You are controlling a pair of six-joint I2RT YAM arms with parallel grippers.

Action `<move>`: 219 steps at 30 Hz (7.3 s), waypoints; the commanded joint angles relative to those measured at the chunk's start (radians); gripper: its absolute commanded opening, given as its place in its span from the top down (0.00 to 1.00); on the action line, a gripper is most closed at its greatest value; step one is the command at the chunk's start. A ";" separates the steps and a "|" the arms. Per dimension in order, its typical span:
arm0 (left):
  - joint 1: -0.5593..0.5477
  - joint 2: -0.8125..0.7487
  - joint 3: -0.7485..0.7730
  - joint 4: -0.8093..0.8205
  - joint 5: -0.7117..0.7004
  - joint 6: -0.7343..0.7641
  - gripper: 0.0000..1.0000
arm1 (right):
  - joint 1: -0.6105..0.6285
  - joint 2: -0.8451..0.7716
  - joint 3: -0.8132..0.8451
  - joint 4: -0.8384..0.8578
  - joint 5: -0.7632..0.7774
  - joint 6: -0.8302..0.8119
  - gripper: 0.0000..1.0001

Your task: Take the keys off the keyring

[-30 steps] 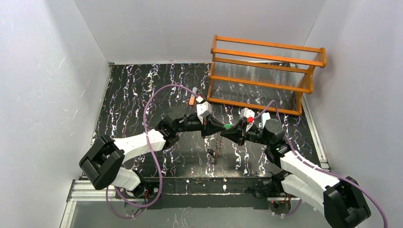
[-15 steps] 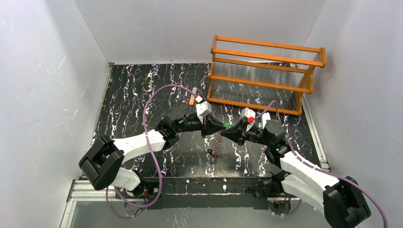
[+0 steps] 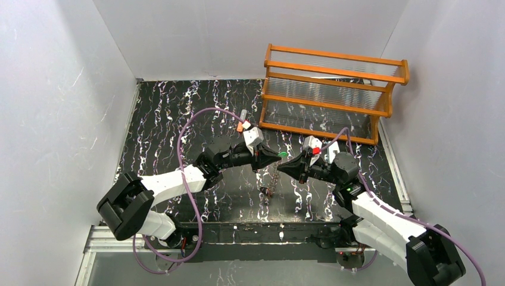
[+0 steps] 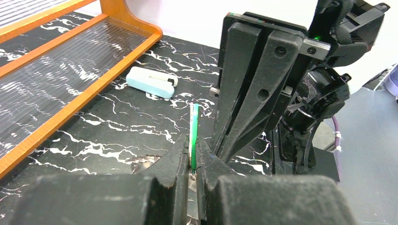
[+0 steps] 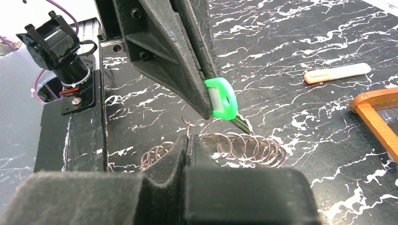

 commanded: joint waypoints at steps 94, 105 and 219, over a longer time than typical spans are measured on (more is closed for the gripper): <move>-0.149 -0.188 -0.117 -0.005 -0.499 -0.391 1.00 | -0.044 -0.033 -0.079 0.283 0.069 0.127 0.99; -0.148 -0.235 -0.086 -0.079 -0.423 -0.332 1.00 | -0.059 -0.054 -0.081 0.250 0.058 0.129 0.99; -0.306 -0.039 -0.104 -0.025 -0.943 -0.178 1.00 | -0.148 -0.181 -0.088 0.305 0.169 0.521 0.99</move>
